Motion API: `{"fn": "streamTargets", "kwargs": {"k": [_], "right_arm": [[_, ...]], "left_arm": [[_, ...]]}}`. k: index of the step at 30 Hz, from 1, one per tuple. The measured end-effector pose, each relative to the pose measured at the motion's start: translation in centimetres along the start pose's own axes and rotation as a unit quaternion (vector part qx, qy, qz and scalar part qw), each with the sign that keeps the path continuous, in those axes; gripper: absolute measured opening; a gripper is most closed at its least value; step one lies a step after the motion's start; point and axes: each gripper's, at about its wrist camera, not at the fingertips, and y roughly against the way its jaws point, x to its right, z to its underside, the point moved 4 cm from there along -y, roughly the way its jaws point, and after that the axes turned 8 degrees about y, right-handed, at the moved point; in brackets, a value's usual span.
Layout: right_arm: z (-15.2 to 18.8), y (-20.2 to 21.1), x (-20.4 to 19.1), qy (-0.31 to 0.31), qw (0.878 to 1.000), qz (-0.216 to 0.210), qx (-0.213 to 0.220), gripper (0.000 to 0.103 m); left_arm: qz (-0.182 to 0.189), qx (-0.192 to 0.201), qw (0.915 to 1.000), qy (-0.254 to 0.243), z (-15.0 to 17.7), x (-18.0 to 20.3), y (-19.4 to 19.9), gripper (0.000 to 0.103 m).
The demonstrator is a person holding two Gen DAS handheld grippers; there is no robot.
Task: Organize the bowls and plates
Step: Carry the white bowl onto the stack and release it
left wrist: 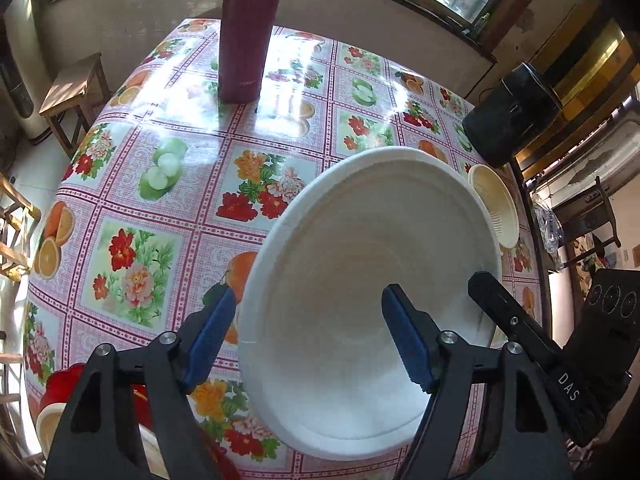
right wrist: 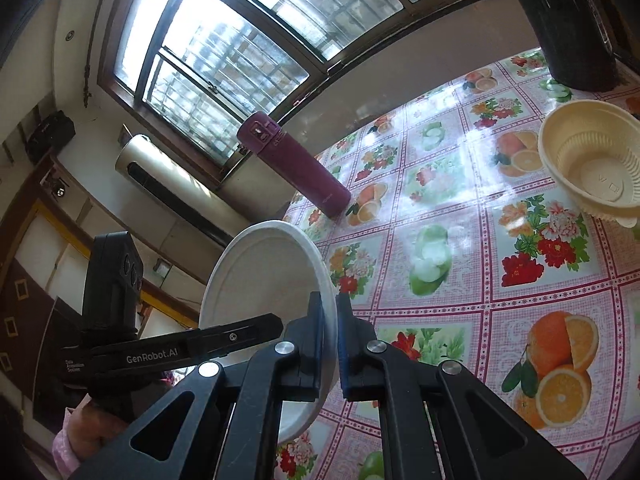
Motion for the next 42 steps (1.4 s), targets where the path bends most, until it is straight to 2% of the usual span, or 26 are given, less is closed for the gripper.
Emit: {"fn": "streamTargets", "kwargs": {"k": [5,7,14,15,16,24,33,35,36,37,39,40,42], "right_arm": [[1.4,-0.1,-3.8,0.022,1.0,-0.003,-0.011,0.006],[2.2,-0.3,-5.5,0.034,0.999,-0.005,-0.016,0.006],[5.7,-1.6,-11.3,0.079,0.996,-0.013,-0.043,0.006],[6.2,-1.8,-12.1,0.086,0.995,-0.014,-0.045,0.006],[6.7,-2.0,-12.9,0.091,0.994,-0.017,-0.05,0.006],[10.3,-4.0,-17.0,0.123,0.989,-0.022,-0.083,0.006],[14.2,-6.7,-18.2,0.145,0.982,-0.018,-0.124,0.006],[14.3,-6.7,-18.2,0.151,0.981,-0.014,-0.12,0.011],[14.1,-6.5,-18.2,0.157,0.981,-0.011,-0.117,0.011],[14.0,-6.3,-18.2,0.162,0.98,-0.013,-0.114,0.013],[13.5,-5.7,-18.4,0.169,0.981,-0.018,-0.096,0.034],[13.1,-5.1,-18.4,0.175,0.981,-0.017,-0.084,0.04],[12.4,-3.9,-18.1,0.182,0.981,-0.026,-0.061,0.059]], "left_arm": [[-0.022,0.035,0.9991,-0.006,1.4,-3.0,3.8,0.073],[-0.033,0.04,0.9986,-0.012,2.4,-4.4,4.9,0.062],[-0.05,0.041,0.9979,-0.007,6.4,-10.7,8.0,0.038],[-0.052,0.042,0.9978,-0.004,6.9,-11.4,8.5,0.031],[-0.055,0.044,0.9975,-0.003,7.3,-12.2,8.9,0.029],[-0.067,0.054,0.9962,0.013,10.5,-17.1,10.8,0.03],[-0.07,0.033,0.9969,0.017,13.2,-19.3,9.2,0.03],[-0.07,0.041,0.9966,0.014,13.4,-19.5,9.3,0.031],[-0.066,0.043,0.9968,0.012,13.5,-19.4,9.3,0.039],[-0.062,0.046,0.9969,0.013,13.5,-19.3,9.4,0.055],[-0.061,0.058,0.9963,0.014,13.5,-19.2,9.7,0.075],[-0.062,0.065,0.9959,0.011,13.4,-18.9,9.8,0.076],[-0.073,0.086,0.9936,0.001,13.5,-18.3,10.4,0.076]]}}
